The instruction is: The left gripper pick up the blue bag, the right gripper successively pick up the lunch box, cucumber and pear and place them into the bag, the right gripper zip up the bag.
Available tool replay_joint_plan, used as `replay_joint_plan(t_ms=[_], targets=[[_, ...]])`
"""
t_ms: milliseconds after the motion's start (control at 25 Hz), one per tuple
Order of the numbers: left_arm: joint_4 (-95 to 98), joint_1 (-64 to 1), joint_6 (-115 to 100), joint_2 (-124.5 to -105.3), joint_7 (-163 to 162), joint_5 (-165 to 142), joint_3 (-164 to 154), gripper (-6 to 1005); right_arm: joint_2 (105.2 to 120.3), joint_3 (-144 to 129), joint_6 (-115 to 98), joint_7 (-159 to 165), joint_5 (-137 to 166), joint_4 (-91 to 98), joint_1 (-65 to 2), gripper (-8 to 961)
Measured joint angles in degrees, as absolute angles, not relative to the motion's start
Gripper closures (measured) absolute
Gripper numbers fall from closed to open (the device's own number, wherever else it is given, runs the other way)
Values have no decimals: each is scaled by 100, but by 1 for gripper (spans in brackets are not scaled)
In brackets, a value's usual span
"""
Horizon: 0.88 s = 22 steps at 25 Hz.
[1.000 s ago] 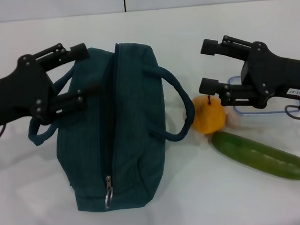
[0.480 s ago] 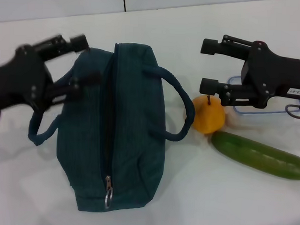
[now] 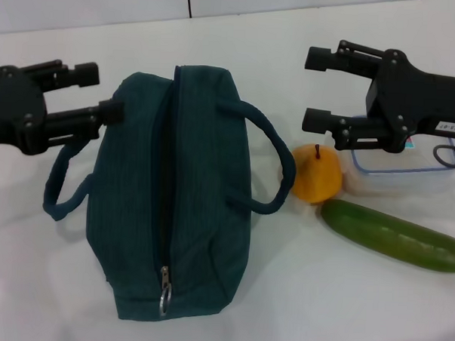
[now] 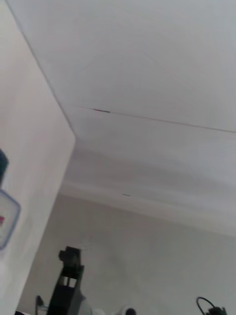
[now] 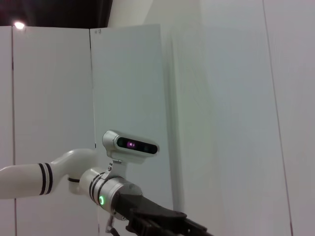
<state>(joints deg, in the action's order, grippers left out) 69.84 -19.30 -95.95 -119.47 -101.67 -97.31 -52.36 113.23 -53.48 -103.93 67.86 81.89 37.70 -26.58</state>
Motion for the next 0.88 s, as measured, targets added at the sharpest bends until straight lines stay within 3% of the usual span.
replay_joint_plan(t_ms=[880], targets=[[6953,-2308,-9579,-11940,-11586,-11050,-5325,265,11271,-5290,-10207,6970,8182,3779,-2919,110]])
